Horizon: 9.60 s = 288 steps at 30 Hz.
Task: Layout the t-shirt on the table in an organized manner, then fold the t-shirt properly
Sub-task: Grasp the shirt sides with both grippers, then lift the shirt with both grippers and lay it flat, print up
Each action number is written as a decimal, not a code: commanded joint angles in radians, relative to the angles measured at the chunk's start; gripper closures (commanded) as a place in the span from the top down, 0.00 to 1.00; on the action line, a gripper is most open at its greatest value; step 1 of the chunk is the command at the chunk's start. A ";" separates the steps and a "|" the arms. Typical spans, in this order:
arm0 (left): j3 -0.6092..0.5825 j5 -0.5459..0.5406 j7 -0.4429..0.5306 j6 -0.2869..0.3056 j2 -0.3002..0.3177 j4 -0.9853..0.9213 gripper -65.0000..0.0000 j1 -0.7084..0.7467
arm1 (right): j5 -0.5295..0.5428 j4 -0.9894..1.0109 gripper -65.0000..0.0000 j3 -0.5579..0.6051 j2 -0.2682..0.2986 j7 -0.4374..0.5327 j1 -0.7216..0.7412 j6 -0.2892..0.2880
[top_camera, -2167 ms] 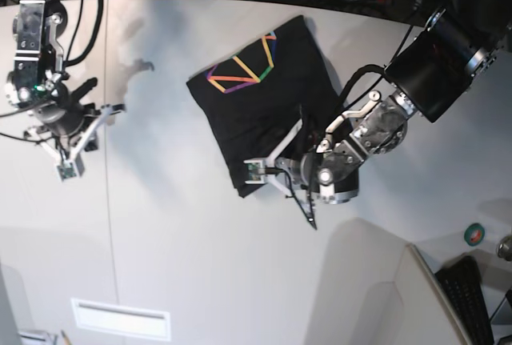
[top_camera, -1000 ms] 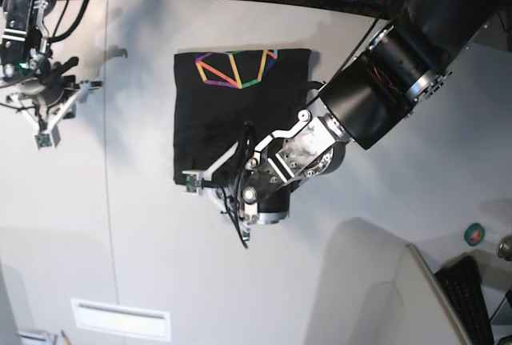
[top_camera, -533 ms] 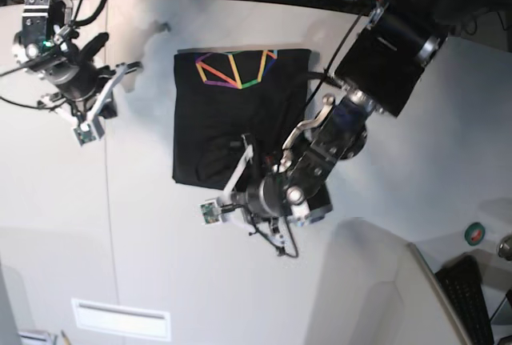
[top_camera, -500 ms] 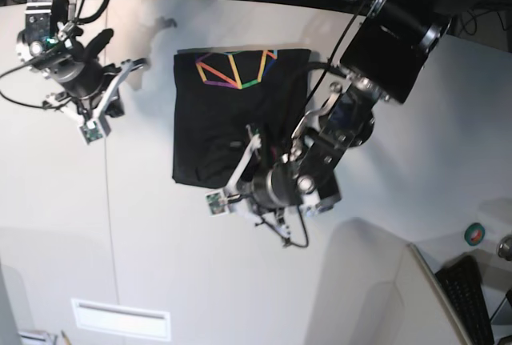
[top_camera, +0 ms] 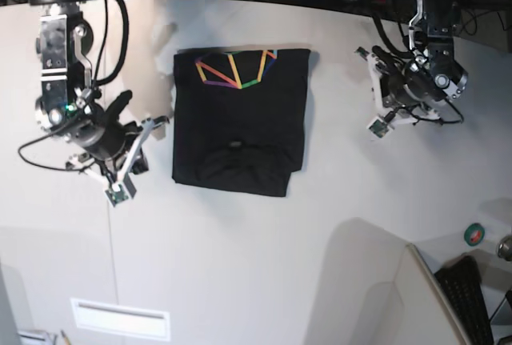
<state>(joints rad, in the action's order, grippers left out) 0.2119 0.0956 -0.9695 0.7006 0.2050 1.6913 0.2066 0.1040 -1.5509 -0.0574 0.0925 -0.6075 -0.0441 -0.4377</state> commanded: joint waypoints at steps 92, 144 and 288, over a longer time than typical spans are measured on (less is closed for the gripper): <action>-0.061 -0.443 0.047 -0.252 -0.187 -0.707 0.00 -0.542 | 0.006 0.181 0.60 0.066 -0.098 0.145 0.115 0.000; -0.062 -0.443 -0.004 -0.252 -0.263 -0.544 0.00 -0.503 | 0.003 0.137 0.00 -0.042 -0.139 0.143 0.077 0.004; -0.176 -0.377 0.289 -0.528 -0.190 -0.363 0.00 -0.184 | -0.002 0.146 0.00 0.086 -0.096 0.151 -0.118 -0.079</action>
<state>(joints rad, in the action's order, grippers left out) 0.0319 -0.2775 -0.6952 0.1650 0.0044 1.3121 0.0341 0.0967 -1.3876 0.0338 -0.0132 -0.4751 -0.1722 -0.5152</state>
